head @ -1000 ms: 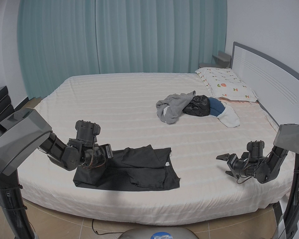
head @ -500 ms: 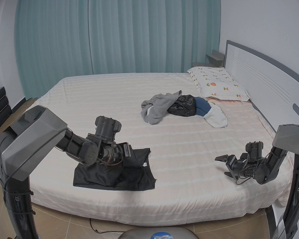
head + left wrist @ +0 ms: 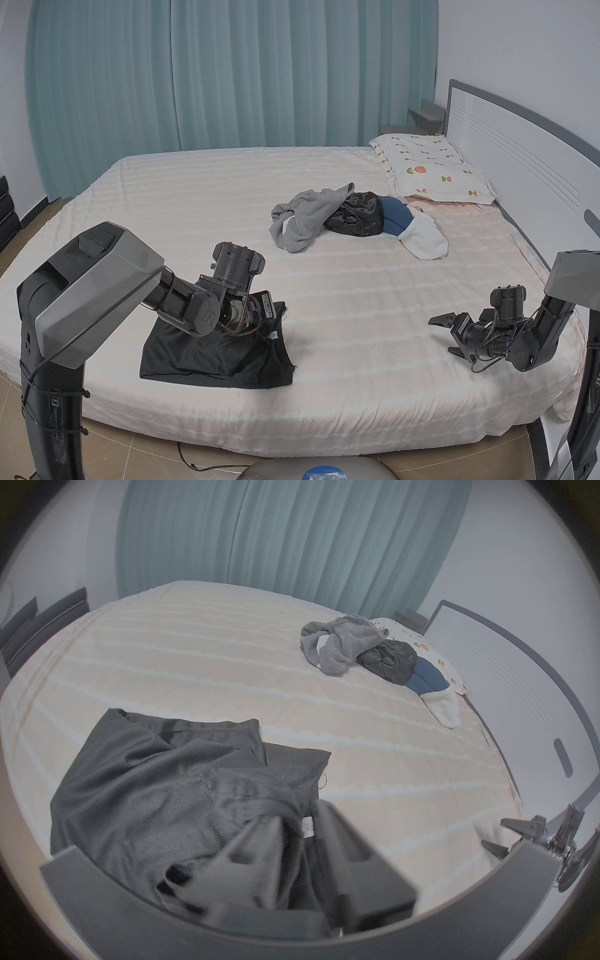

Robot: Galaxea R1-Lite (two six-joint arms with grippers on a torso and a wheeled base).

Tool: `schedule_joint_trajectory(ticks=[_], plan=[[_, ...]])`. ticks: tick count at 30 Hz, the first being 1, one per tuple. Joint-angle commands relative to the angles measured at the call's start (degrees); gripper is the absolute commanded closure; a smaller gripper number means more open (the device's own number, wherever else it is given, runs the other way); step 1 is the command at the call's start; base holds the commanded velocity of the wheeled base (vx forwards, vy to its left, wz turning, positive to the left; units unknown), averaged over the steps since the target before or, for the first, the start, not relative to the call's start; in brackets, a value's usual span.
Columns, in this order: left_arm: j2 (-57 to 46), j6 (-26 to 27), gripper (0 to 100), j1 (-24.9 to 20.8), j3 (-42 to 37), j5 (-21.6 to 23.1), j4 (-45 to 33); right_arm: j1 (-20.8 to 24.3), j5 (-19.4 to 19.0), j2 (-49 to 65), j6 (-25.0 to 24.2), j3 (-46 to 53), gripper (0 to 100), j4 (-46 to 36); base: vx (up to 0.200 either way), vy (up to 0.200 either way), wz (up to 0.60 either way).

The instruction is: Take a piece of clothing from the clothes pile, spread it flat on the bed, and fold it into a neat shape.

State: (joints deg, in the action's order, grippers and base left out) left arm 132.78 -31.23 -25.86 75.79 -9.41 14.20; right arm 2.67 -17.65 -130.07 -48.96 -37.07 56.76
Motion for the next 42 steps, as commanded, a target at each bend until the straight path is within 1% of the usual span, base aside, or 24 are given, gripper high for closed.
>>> schedule_joint_trajectory(ticks=[1,3,8,9,10,13,14,15,17,21,25,28,30,31,33,36,40,42], plan=[[0.2,-1.64,0,-0.51,0.5,0.18,0.04,0.05,-0.01,-0.18,0.0,-0.02,0,0.02,0.0,0.0,0.0],[0.02,-2.52,0,-0.6,0.5,0.27,0.04,0.14,-0.01,-0.18,0.0,-0.02,0,0.02,0.0,0.0,0.0],[-1.56,-2.78,0,-0.51,-0.03,0.53,0.3,0.14,-0.01,-0.18,0.0,0.07,0,0.02,0.0,0.0,0.0],[-3.23,-4.54,0,-0.51,-0.12,1.41,0.48,0.41,0.07,-0.27,0.0,0.07,0,0.02,0.0,0.0,0.0],[-3.67,-5.07,0,-0.51,-0.03,1.59,0.48,0.41,0.07,-0.27,0.09,0.07,0,0.02,0.0,0.0,0.0],[-6.74,-9.64,0,-0.6,0.32,5.37,0.65,0.49,0.07,-0.27,0.09,0.07,0,0.02,0.0,0.0,0.0],[-6.74,-9.64,0,-0.6,0.32,5.37,0.65,0.49,0.07,-0.27,0.09,0.07,0,0.02,0.0,0.0,0.0],[-8.24,-12.01,0,-0.51,0.5,8.18,0.83,0.49,0.07,-0.27,0.09,0.16,0,0.02,0.0,0.0,0.0],[-8.77,-13.5,0,-0.42,0.5,9.5,1.09,0.49,0.07,-0.18,0.09,0.16,0,0.02,0.0,0.0,0.0],[-8.41,-13.68,0,0.02,-0.03,9.5,1.71,0.49,0.07,-0.27,0.09,0.07,0,0.02,0.0,0.0,0.0],[-7.62,-13.59,0,1.42,-1.35,8.53,1.71,0.49,0.07,-0.18,0.09,0.16,0,0.02,0.0,0.0,0.0],[-7.98,-13.77,0,2.57,-3.54,8.8,2.5,0.49,0.07,-0.18,0.09,0.16,0,0.02,0.0,0.0,0.0],[-8.15,-14.12,0,3.88,-7.41,8.97,5.84,0.58,0.07,-0.18,0.09,0.25,0,-0.07,0.0,0.0,0.0],[-8.06,-14.21,0,3.97,-7.59,8.97,6.1,0.58,0.07,-0.18,0.09,0.25,0,-0.07,0.0,0.0,0.0],[-8.24,-17.46,0,4.76,-11.72,8.8,10.06,1.37,0.16,0.17,0.09,0.86,0,0.02,0.0,0.0,0.0],[-8.77,-22.64,0,5.99,-14.88,8.97,13.4,2.43,0.25,0.52,0.18,1.21,0,0.02,0.0,0.0,0.0],[-9.56,-27.48,0,7.84,-18.04,9.41,15.33,4.19,0.78,1.14,0.88,2.44,0,0.11,0.0,0.0,0.0],[-10.26,-29.85,0,8.81,-19.89,10.64,16.56,4.98,0.86,2.02,1.23,3.06,0,0.11,0.0,0.0,0.0]])
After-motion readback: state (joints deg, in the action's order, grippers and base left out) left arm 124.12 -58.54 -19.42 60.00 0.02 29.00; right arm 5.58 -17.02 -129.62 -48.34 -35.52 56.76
